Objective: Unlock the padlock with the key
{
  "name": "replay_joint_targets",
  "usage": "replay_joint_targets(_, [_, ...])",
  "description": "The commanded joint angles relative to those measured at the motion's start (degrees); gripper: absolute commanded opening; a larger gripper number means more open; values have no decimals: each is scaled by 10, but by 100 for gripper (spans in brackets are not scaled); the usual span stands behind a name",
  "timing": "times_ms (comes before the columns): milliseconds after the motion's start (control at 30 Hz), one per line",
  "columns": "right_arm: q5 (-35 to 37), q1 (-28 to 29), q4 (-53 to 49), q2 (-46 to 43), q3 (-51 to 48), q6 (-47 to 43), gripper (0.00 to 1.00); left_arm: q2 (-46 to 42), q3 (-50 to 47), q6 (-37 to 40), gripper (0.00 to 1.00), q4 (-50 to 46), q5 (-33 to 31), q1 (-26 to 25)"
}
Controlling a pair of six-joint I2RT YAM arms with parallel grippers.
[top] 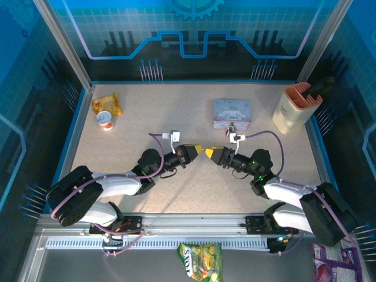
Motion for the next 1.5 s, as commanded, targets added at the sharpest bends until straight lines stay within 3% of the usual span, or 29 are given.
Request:
replay_joint_targets(0, [-17,10,70,19,-7,11,35,-16,-9,13,0,43,25,5])
replay_joint_targets(333, [-7,32,100,39,-7,10,26,-24,-17,10,0,43,37,13])
replay_joint_targets(800, [12,37,-38,-51,4,-44,16,-20,-14,8,0,38,45,14])
replay_joint_targets(1200, [28,41,-82,-87,10,-48,13,-15,-14,5,0,40,46,14])
replay_joint_targets(1467, [17,43,-78,-91,20,-36,16,7,-16,-7,0,77,56,13])
